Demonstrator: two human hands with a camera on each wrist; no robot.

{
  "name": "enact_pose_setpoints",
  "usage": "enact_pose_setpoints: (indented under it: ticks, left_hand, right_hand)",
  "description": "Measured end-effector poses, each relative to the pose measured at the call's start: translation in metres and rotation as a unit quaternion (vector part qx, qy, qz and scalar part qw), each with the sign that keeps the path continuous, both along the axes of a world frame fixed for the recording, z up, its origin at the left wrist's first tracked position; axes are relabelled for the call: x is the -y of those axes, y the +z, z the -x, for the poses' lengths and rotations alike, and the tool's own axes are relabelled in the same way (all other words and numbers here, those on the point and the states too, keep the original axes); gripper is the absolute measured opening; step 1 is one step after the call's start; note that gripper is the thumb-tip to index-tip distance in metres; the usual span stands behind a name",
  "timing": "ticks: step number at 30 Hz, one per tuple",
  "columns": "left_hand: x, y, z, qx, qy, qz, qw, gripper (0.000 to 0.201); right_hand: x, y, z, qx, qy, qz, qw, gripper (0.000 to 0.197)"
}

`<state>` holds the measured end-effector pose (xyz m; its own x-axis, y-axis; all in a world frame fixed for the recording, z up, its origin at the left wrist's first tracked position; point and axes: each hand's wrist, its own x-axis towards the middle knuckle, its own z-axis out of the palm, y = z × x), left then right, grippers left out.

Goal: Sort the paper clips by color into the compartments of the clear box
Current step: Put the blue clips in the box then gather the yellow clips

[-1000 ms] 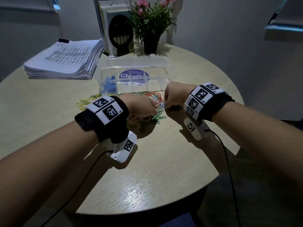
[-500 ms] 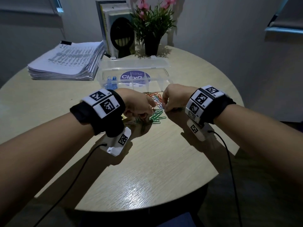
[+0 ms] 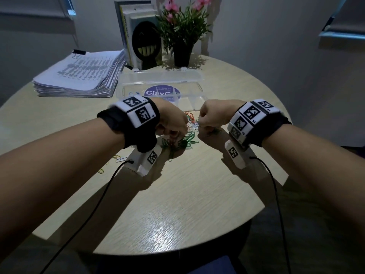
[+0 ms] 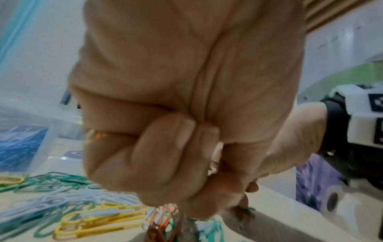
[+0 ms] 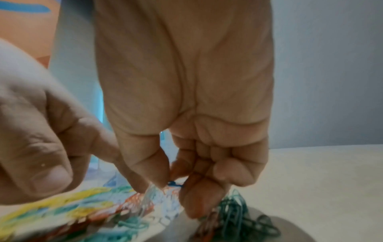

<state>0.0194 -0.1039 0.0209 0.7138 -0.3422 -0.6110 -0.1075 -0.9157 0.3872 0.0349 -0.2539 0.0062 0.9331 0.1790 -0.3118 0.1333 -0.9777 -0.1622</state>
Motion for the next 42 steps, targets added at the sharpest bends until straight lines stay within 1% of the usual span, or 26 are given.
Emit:
enact_pose_setpoints:
  ticks: [1,2,3,5,7,8,10,13,15,16,17,19,20,21,23,24,26,28,29,31,35,38,40,42]
  left_hand:
    - [-0.004,0.001,-0.003,-0.016,0.052,0.063,0.997,0.024]
    - [-0.009,0.002,-0.005,-0.029,0.105,0.125,0.986,0.018]
    - [-0.014,0.004,-0.007,-0.036,0.158,0.182,0.970,0.015]
    - [-0.023,0.005,-0.010,-0.050,0.258,0.279,0.924,0.016]
    - [-0.034,0.005,-0.013,-0.081,0.319,0.348,0.878,0.022]
    - [-0.039,0.004,-0.014,-0.096,0.337,0.375,0.859,0.024]
    - [-0.048,0.003,-0.013,-0.113,0.364,0.410,0.829,0.028]
    - [-0.057,0.005,-0.011,-0.122,0.391,0.463,0.786,0.035]
    - [-0.063,0.007,-0.011,-0.130,0.396,0.507,0.754,0.034]
    - [-0.068,0.008,-0.011,-0.128,0.398,0.522,0.743,0.031]
    - [-0.072,0.008,-0.010,-0.123,0.400,0.527,0.740,0.026]
    - [-0.084,0.008,-0.012,-0.115,0.394,0.520,0.749,0.016]
    - [-0.092,0.007,-0.013,-0.108,0.394,0.514,0.754,0.015]
    - [-0.099,0.007,-0.016,-0.095,0.396,0.509,0.758,0.018]
    - [-0.114,0.009,-0.023,-0.049,0.396,0.498,0.770,0.025]
    - [-0.120,0.011,-0.027,-0.016,0.396,0.490,0.777,0.027]
    - [-0.132,0.015,-0.037,0.066,0.407,0.463,0.785,0.030]
    - [-0.141,0.016,-0.047,0.139,0.416,0.427,0.791,0.031]
    - [-0.144,0.015,-0.052,0.162,0.416,0.408,0.796,0.032]
    - [-0.146,0.011,-0.060,0.186,0.400,0.375,0.815,0.033]
    - [-0.134,0.004,-0.072,0.229,0.332,0.310,0.861,0.034]
    - [-0.125,0.003,-0.078,0.270,0.291,0.248,0.884,0.035]
    - [-0.121,0.004,-0.079,0.296,0.259,0.189,0.900,0.029]
    - [-0.117,0.005,-0.079,0.319,0.221,0.130,0.912,0.029]
  right_hand:
    - [0.001,0.003,-0.001,0.004,-0.006,-0.022,1.000,0.024]
    - [0.002,0.006,-0.002,0.008,-0.010,-0.048,0.999,0.020]
    - [0.002,0.010,-0.003,0.011,-0.013,-0.075,0.997,0.016]
    - [0.001,0.017,-0.006,0.015,-0.020,-0.138,0.990,0.008]
    - [-0.004,0.025,-0.008,0.017,-0.031,-0.212,0.977,0.004]
    - [-0.009,0.029,-0.008,0.023,-0.034,-0.245,0.969,0.005]
    - [-0.023,0.036,-0.009,0.046,-0.023,-0.295,0.954,0.006]
    - [-0.052,0.040,-0.008,0.083,0.012,-0.335,0.938,0.006]
    - [-0.070,0.038,-0.009,0.083,0.024,-0.348,0.934,0.009]
    - [-0.077,0.037,-0.010,0.080,0.024,-0.354,0.932,0.013]
    - [-0.082,0.036,-0.011,0.080,0.020,-0.361,0.929,0.015]
    - [-0.088,0.036,-0.014,0.088,0.013,-0.367,0.926,0.015]
    - [-0.089,0.036,-0.016,0.097,0.012,-0.354,0.930,0.014]
    - [-0.089,0.035,-0.020,0.113,0.013,-0.319,0.941,0.013]
    - [-0.087,0.029,-0.027,0.152,0.019,-0.207,0.966,0.014]
    - [-0.086,0.024,-0.031,0.168,0.020,-0.157,0.973,0.018]
    - [-0.084,0.013,-0.038,0.192,0.017,-0.115,0.974,0.024]
    - [-0.085,0.007,-0.042,0.212,0.015,-0.097,0.972,0.025]
    - [-0.085,0.006,-0.044,0.220,0.016,-0.088,0.971,0.023]
    - [-0.086,0.006,-0.046,0.229,0.020,-0.074,0.970,0.021]
    - [-0.090,0.005,-0.049,0.227,0.021,-0.053,0.972,0.014]
    - [-0.090,0.005,-0.051,0.225,0.018,-0.057,0.973,0.014]
    - [-0.090,0.005,-0.051,0.223,0.017,-0.062,0.973,0.015]
    - [-0.090,0.006,-0.052,0.222,0.014,-0.068,0.973,0.015]
